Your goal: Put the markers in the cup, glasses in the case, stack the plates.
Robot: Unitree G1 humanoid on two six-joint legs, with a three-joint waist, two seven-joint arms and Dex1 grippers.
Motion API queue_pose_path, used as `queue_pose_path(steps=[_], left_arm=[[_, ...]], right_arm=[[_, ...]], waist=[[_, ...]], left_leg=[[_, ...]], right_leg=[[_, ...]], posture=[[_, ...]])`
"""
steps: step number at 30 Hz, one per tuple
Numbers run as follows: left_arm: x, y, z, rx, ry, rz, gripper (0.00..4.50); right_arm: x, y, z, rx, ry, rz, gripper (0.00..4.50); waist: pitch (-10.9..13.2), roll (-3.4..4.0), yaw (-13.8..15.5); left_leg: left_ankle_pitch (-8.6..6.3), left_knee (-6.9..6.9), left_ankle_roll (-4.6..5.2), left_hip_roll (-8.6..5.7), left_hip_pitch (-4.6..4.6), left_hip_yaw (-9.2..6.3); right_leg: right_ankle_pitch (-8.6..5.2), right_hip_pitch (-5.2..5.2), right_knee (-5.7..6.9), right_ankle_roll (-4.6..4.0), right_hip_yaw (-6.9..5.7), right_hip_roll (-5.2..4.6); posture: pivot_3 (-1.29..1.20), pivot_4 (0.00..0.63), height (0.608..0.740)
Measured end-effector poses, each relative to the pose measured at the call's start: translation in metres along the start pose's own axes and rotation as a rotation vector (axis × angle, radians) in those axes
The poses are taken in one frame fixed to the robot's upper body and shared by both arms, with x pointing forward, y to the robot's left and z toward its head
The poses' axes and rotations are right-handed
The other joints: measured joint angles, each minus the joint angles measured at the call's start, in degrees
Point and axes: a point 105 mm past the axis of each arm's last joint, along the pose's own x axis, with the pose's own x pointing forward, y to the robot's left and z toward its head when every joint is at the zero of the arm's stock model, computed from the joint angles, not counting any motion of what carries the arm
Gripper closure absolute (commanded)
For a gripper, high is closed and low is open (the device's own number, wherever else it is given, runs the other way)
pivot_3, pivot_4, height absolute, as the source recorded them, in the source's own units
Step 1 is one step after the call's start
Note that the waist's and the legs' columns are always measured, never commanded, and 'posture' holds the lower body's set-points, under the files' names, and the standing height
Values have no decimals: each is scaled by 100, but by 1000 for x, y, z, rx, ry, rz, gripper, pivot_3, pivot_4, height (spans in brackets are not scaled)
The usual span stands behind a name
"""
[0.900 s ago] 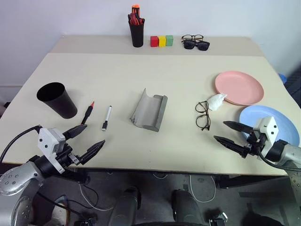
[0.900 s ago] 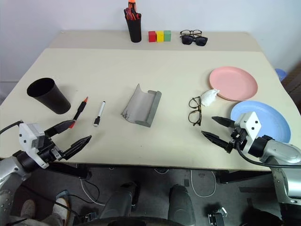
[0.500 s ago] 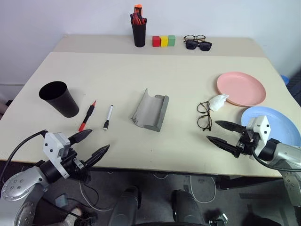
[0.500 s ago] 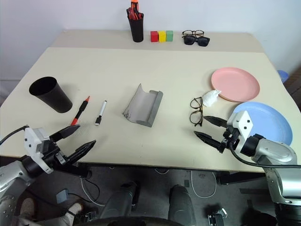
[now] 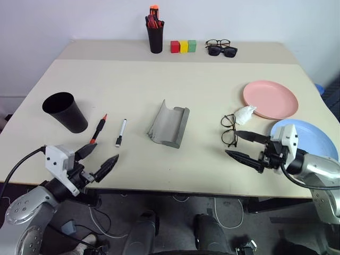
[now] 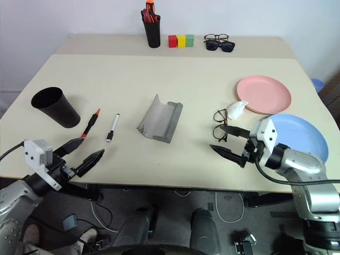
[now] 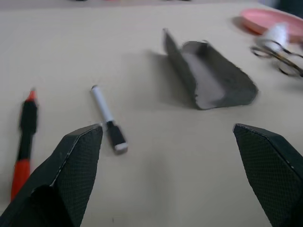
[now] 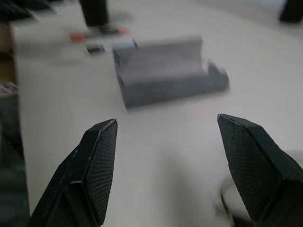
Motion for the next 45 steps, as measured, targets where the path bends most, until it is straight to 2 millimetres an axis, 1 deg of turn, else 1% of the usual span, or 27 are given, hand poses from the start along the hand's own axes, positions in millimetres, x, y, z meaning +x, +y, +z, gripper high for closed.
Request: queue_pose_path(steps=[2,4,5,8,10,13,15,17,22,23,27,31,37,39,41,45], left_arm=[[2,5,5,-70,-2,67,0],[1,8,9,-103,30,144,0],[1,9,9,-111,44,170,0],[2,14,4,-112,163,259,0],[12,14,11,-139,181,285,0],[28,23,20,-200,218,316,0],[34,32,22,-219,258,354,0],[39,39,19,-226,313,384,0],[51,47,10,-241,427,419,0],[53,47,8,-247,443,417,0],[73,37,3,-270,484,369,0],[92,33,2,-283,507,361,0],[106,37,-5,-287,578,413,0],[109,39,-10,-274,615,441,531],[111,43,-10,-250,639,473,1312],[114,49,-12,-231,659,521,3386]], right_arm=[[14,3,11,-32,-37,70,1099],[29,12,17,-46,-62,157,1099],[33,16,18,-47,-69,189,1099],[47,31,16,-66,-76,293,1099],[54,38,13,-87,-69,344,1099],[62,38,10,-106,-57,375,1099],[65,36,12,-128,-51,383,1099],[67,32,13,-139,-46,380,1099],[72,26,18,-163,-56,366,1099],[74,25,19,-167,-59,362,1099],[78,25,20,-172,-69,357,1099],[80,24,20,-174,-69,349,1099],[80,22,20,-176,-67,328,1099],[80,21,20,-176,-68,320,1047],[80,20,20,-174,-69,307,1047],[79,20,17,-166,-67,289,1047]], waist=[[3,-6,-2],[4,-16,-1],[4,-16,2],[6,-18,21],[6,-20,25],[11,-28,10],[12,-30,-14],[14,-33,-38],[14,-33,-36],[15,-34,-33],[17,-37,-6],[19,-41,-1],[20,-44,-21],[21,-45,-29],[21,-45,-32],[20,-44,-10]], left_leg=[[0,1,-1,4,7,-9],[0,-1,-1,8,15,-14],[1,-2,-1,7,16,-14],[2,-2,-3,5,16,-19],[8,2,-13,3,17,-22],[15,7,-25,-1,30,-24],[16,4,-27,-1,44,-27],[16,-2,-27,0,56,-28],[18,-6,-30,-1,56,-27],[19,-7,-31,-1,56,-27],[23,-7,-39,-4,54,-27],[26,-7,-45,-5,53,-27],[27,-8,-45,-5,53,-27],[27,-8,-46,-6,53,-25],[28,-8,-46,-6,54,-26],[31,-7,-52,-6,57,-26]], right_leg=[[3,4,4,-1,0,8],[3,8,10,-2,0,14],[3,8,10,-1,0,14],[1,7,18,2,0,17],[2,8,24,2,-1,17],[2,8,53,3,2,17],[1,8,59,4,4,20],[1,13,61,2,6,24],[4,12,62,1,10,24],[5,11,62,3,10,24],[7,13,61,10,11,22],[13,12,61,20,13,23],[15,10,62,25,13,23],[15,11,62,26,13,22],[15,10,63,27,13,23],[16,14,66,27,13,22]], posture=[[0,150,740],[0,150,740],[0,150,740],[0,150,740],[0,150,740],[0,150,740],[0,150,740],[0,150,740],[0,150,740],[0,150,740],[0,150,740],[0,150,740],[0,150,740],[0,150,740],[0,150,740],[0,150,740]])
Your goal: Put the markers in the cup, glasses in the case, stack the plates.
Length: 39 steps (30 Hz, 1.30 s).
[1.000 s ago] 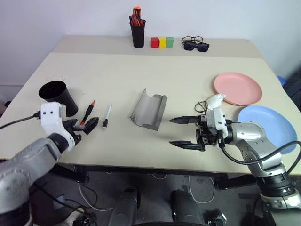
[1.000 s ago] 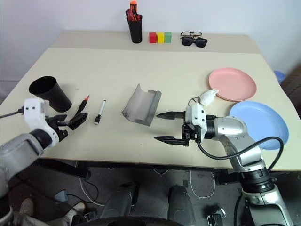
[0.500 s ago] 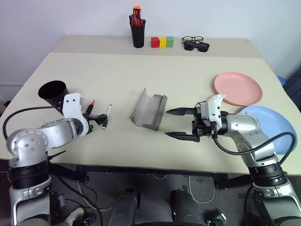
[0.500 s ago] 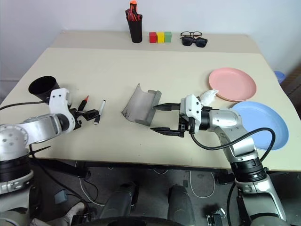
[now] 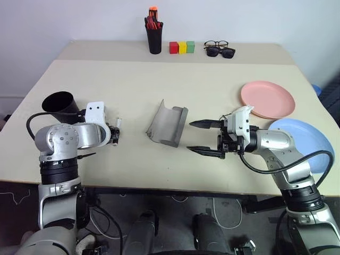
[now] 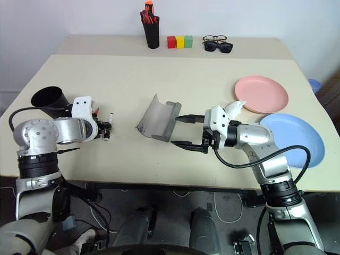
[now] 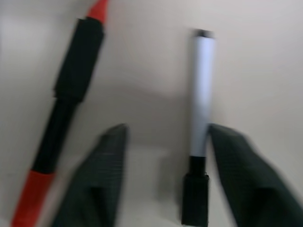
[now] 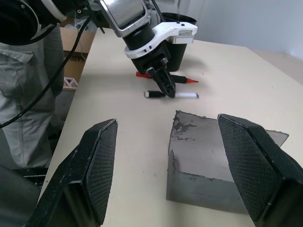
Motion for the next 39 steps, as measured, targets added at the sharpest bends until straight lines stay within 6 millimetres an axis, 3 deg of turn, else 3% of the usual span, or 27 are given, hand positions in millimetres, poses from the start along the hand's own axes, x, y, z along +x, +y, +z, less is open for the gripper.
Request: queue_pose_path(steps=[2,3,8,12,16,19,21,25,28,32,35,39], left_arm=[[1,2,0,2,3,10,4312],[2,1,1,2,2,6,4425],[1,-2,0,13,7,-21,4425],[-8,-27,-6,73,0,-187,4425],[-45,-55,9,201,-195,-371,4425],[-71,-58,34,268,-393,-390,4425],[-80,-45,49,296,-538,-287,4425],[-110,-1,89,260,-905,33,4425],[-149,44,106,76,-1279,332,4425],[-147,76,94,90,-1334,565,4425],[-137,85,86,72,-1327,661,4425],[-142,92,85,88,-1372,780,4425]], right_arm=[[0,0,-1,1,0,-5,1047],[-1,0,-1,1,0,-10,1047],[-2,1,-4,10,4,-17,1047],[-3,0,-3,2,1,-23,1047],[-3,-5,-3,11,-10,-45,1047],[1,-11,3,20,-55,-59,1047],[4,-15,8,41,-107,-70,1047],[13,-17,17,59,-193,-58,1047],[21,-19,21,67,-245,-43,1047],[28,-20,22,72,-283,-18,1047],[32,-19,24,59,-304,5,1047],[34,-19,23,50,-306,12,1047]], waist=[[0,0,18],[0,0,28],[0,-1,20],[7,-12,8],[14,-22,-64],[15,-19,-137],[15,-19,-160],[16,-19,-119],[14,-22,-83],[14,-22,-91],[14,-24,-93],[14,-24,-113]], left_leg=[[3,3,-6,-2,0,0],[6,3,-10,-3,0,0],[7,3,-12,-5,1,-2],[7,-1,-13,-4,-5,-2],[12,-5,-21,-2,-37,-3],[14,-11,-23,0,-33,-3],[14,-12,-23,3,-32,-3],[14,-10,-23,1,-33,0],[14,-9,-23,-2,-33,0],[15,-10,-22,-3,-32,-1],[17,-5,-24,-3,-32,-5],[18,-6,-25,-3,-28,-4]], right_leg=[[1,4,-1,3,0,-2],[2,7,-2,5,0,-3],[2,8,-4,10,0,-4],[3,2,-7,8,0,-4],[5,-32,-5,7,1,-3],[6,-34,-2,6,1,-1],[7,-35,-3,4,2,1],[8,-34,-8,0,7,0],[9,-23,-20,0,7,-2],[10,-28,-11,3,6,0],[16,-27,-8,14,4,2],[19,-27,-2,20,4,2]], posture=[[0,150,740],[0,150,740],[0,150,740],[0,150,740],[0,150,740],[0,150,740],[0,150,740],[0,150,740],[0,150,740],[0,150,740],[0,150,740],[0,150,740]])
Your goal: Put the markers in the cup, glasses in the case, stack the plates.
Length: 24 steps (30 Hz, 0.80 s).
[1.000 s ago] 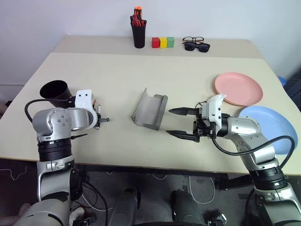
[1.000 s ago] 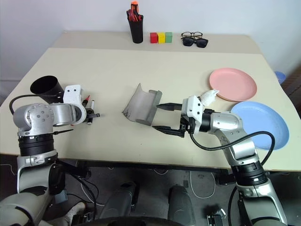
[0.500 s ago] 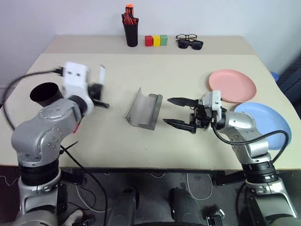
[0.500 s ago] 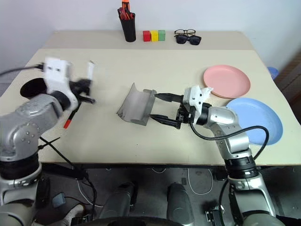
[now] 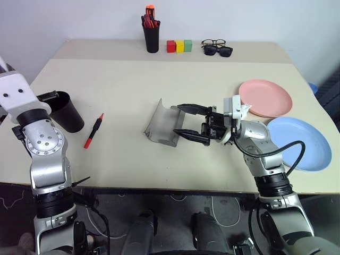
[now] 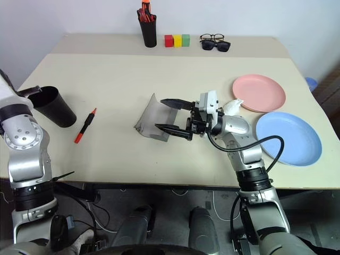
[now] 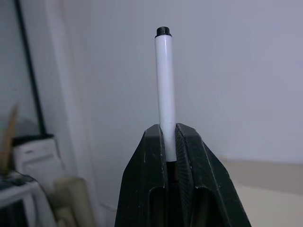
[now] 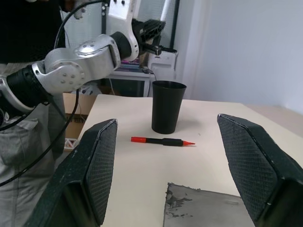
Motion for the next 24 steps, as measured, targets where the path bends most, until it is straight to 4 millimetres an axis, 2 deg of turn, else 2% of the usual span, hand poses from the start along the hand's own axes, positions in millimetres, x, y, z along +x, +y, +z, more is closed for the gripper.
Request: queue_pose_path(steps=[5,13,17,21,24], left_arm=[[-1,-3,-24,47,59,50,4425],[8,-21,-33,36,82,56,4425],[6,-31,-37,28,93,31,4425],[1,-38,-44,32,121,10,2889],[-3,-42,-47,21,137,5,1267]], right_arm=[[1,0,-2,3,4,-2,1047],[-3,-1,-5,5,21,-39,1047],[-4,-1,-3,-9,26,-52,1047],[-5,1,-1,-20,25,-67,1047],[-7,1,-2,-16,29,-79,1047]], waist=[[0,0,-4],[0,-1,-8],[0,-1,-14],[0,-1,-12],[0,-1,-9]], left_leg=[[1,1,-2,1,2,-1],[3,0,-3,0,2,-3],[3,0,-4,0,2,-3],[4,2,-5,0,3,-2],[4,2,-5,0,3,-3]], right_leg=[[1,0,5,2,0,2],[2,0,5,6,-1,3],[3,0,5,6,-1,3],[3,1,6,7,-1,3],[4,2,6,8,-1,3]], posture=[[0,150,740],[0,150,740],[0,150,740],[0,150,740],[0,150,740]])
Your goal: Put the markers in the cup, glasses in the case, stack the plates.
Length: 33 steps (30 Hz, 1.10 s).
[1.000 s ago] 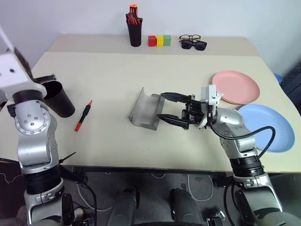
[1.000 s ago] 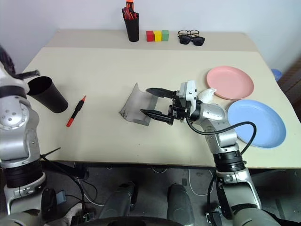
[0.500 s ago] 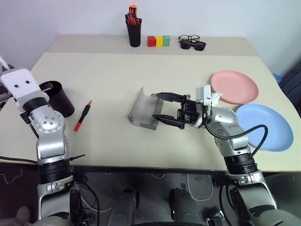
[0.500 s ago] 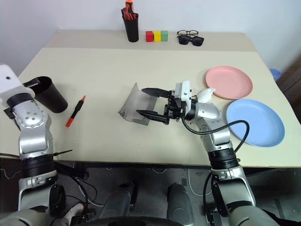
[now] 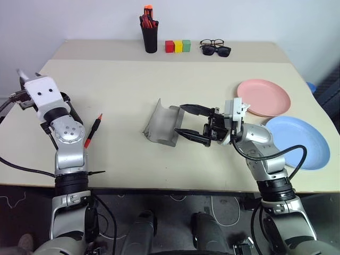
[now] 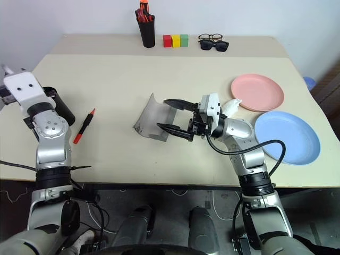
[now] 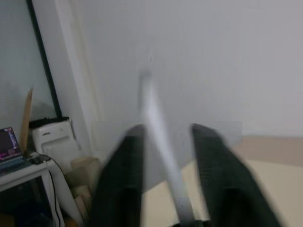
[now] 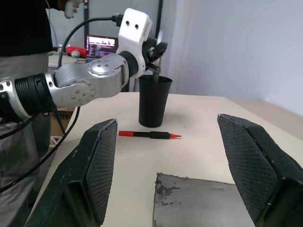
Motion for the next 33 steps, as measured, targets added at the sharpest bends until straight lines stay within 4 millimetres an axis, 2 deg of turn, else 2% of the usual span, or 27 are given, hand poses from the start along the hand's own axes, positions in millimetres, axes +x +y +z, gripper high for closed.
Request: queue_pose_path(steps=[2,5,9,11,13,15,17,21,26,29,33], left_arm=[[-4,-2,-5,-5,17,-9,275],[-11,-9,-9,-55,51,-57,275],[-21,-23,2,-191,132,-214,275],[-34,-37,6,-211,237,-423,275],[-58,-49,10,-196,336,-664,275],[-79,-53,9,-124,435,-867,275],[-89,-47,2,-34,543,-976,275],[-104,-28,-17,60,760,-1010,275],[-115,-12,-30,147,907,-953,275],[-115,-3,-42,185,972,-888,275],[-104,2,-55,202,1030,-805,275]], right_arm=[[-1,0,0,-1,3,-8,1047],[-2,-2,0,-3,9,-16,1047],[-3,-3,0,-5,13,-23,1047],[-3,-3,0,-7,14,-25,1047],[-4,-4,-1,-8,18,-31,1047],[-4,-4,-1,-9,21,-33,1047],[-5,-4,-1,-11,24,-34,1047],[-5,-4,-3,-9,30,-37,1047],[-7,-2,-7,1,37,-51,1047],[-7,-2,-8,5,35,-58,1047],[-7,-2,-8,0,31,-60,1047]], waist=[[0,0,0],[0,0,-1],[0,0,-6],[0,0,-29],[1,2,-55],[3,5,-68],[4,7,-71],[4,8,-57],[4,7,-25],[4,7,-26],[4,7,-24]], left_leg=[[0,0,0,0,0,0],[1,0,-1,0,0,0],[1,0,-1,0,-2,0],[1,-2,-1,1,-2,0],[0,-3,-1,2,-1,0],[0,-4,-1,5,2,-2],[0,-4,-1,12,6,-5],[1,-3,-1,15,14,-7],[1,-5,-3,15,13,-10],[2,-5,-4,15,13,-10],[3,-5,-6,15,13,-10]], right_leg=[[0,0,0,0,0,0],[0,0,0,0,0,0],[0,-1,-1,0,0,-1],[-1,-1,1,0,0,0],[-1,-3,2,-1,1,1],[-2,-6,8,-3,1,5],[-2,-5,9,-4,2,16],[-6,2,9,-1,2,18],[-3,1,8,-5,2,19],[-2,1,6,-6,2,19],[-2,1,6,-5,2,20]], posture=[[0,150,740],[0,150,740],[0,150,740],[0,150,740],[0,150,740],[0,150,740],[0,150,740],[0,150,740],[0,150,740],[0,150,740],[0,150,740]])
